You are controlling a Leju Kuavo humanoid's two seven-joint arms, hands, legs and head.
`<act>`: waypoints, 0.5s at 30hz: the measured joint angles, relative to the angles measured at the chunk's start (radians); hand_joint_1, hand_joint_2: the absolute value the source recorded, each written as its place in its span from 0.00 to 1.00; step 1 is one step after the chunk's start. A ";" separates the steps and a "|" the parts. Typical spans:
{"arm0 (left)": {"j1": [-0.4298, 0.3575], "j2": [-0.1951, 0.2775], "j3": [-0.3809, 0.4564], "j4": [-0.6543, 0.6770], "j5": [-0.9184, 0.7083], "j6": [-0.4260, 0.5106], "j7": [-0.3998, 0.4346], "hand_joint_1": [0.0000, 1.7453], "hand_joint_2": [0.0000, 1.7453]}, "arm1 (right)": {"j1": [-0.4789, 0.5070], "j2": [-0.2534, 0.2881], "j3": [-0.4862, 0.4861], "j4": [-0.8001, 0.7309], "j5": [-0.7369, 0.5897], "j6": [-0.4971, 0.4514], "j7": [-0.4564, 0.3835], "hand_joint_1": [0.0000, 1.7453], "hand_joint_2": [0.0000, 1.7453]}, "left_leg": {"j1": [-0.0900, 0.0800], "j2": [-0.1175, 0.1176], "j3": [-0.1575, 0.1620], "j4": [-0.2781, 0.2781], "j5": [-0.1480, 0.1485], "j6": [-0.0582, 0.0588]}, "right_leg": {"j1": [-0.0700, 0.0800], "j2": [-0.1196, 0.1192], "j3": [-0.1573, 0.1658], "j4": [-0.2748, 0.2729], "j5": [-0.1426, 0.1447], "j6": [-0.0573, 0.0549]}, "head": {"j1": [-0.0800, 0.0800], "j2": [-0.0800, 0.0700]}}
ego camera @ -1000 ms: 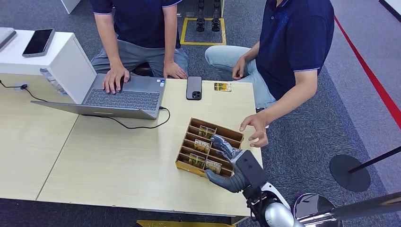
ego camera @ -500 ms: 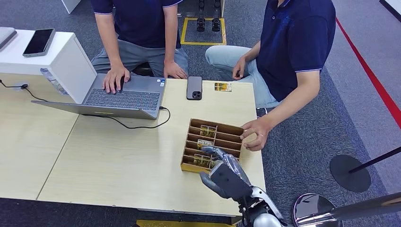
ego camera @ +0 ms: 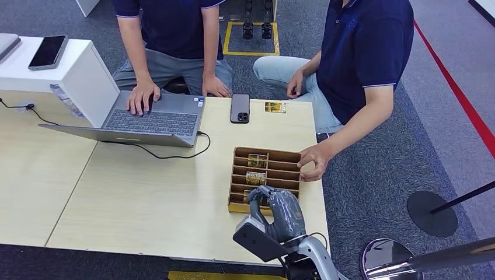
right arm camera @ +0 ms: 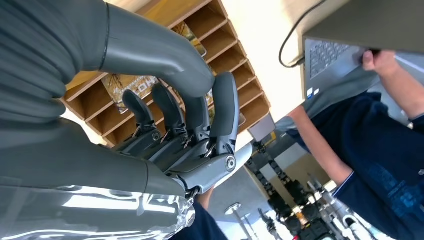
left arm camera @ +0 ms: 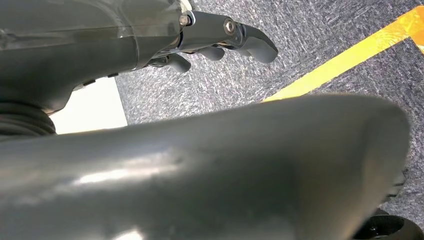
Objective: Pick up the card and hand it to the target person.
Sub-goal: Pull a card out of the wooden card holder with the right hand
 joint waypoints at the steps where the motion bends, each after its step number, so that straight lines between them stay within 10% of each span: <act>1: 0.000 0.000 0.000 0.000 -0.001 0.001 0.000 0.00 0.00 | 0.000 0.000 0.000 0.001 0.000 -0.007 0.000 0.50 1.00 | 0.000 0.000 0.000 0.000 0.000 0.000 | 0.000 0.000 0.000 0.000 0.000 0.000 | 0.000 0.000; 6: 0.001 0.000 0.000 0.000 -0.006 0.006 0.002 0.00 0.00 | 0.000 -0.002 0.000 0.002 0.050 -0.032 0.028 0.14 1.00 | 0.000 0.000 0.000 0.000 0.000 0.000 | 0.000 0.000 0.000 0.000 0.000 0.000 | 0.000 0.000; 15: 0.002 0.000 0.000 0.000 -0.018 0.008 0.018 0.00 0.00 | 0.005 -0.007 -0.004 0.009 0.419 -0.028 0.204 0.21 1.00 | 0.000 0.000 0.000 0.000 0.000 0.000 | 0.000 0.000 0.000 0.000 0.000 0.000 | 0.000 0.000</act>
